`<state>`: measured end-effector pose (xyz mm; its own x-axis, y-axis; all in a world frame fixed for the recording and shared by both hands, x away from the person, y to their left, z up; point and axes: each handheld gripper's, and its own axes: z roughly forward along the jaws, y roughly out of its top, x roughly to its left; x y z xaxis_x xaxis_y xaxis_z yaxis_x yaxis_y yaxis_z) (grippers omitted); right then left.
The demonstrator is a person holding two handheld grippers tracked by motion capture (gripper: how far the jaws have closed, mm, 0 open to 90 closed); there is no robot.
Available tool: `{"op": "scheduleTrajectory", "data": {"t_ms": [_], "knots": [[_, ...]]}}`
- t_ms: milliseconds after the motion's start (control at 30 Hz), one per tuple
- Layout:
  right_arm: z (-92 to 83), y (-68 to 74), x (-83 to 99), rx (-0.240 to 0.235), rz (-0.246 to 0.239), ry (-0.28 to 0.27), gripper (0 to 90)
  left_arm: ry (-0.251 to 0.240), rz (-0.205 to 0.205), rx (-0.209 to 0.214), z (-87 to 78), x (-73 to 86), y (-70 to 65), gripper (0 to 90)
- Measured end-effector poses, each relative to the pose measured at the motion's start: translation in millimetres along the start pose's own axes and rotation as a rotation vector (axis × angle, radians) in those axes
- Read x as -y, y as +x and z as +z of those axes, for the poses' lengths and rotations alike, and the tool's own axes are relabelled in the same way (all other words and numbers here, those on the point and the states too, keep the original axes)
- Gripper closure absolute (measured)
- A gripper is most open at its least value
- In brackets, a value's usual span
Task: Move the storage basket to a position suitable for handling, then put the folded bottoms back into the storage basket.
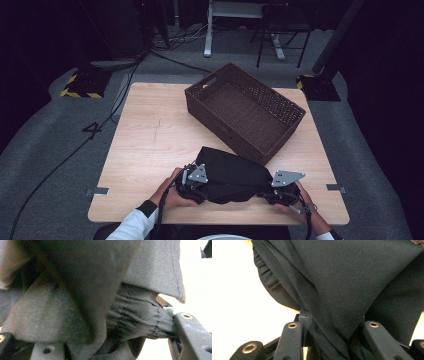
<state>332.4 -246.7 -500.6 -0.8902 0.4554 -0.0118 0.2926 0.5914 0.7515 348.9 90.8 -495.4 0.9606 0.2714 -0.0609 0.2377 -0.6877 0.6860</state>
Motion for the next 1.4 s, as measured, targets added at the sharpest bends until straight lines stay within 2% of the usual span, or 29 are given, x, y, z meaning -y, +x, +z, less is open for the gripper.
{"op": "scheduleTrajectory", "data": {"t_ms": [367, 800, 1067, 1400], "knots": [[-0.2, 1.0, 1.3, 0.001, 0.011, -0.01, 67.1, -0.014, -0.004, 0.004, 0.0, 2.3, 0.4, 40.7], [0.2, 2.8, 1.3, -0.001, -0.001, -0.013, 68.0, -0.023, -0.004, 0.005, -0.4, 3.7, -0.7, 41.4], [0.0, 4.2, 1.2, 0.001, -0.006, -0.015, 68.7, -0.041, -0.018, 0.003, -2.7, 5.6, -4.8, 45.0], [-2.6, 10.5, -2.4, 0.007, -0.028, -0.032, 69.7, -0.072, -0.004, -0.014, -13.4, 5.6, -13.1, 49.0]]}}
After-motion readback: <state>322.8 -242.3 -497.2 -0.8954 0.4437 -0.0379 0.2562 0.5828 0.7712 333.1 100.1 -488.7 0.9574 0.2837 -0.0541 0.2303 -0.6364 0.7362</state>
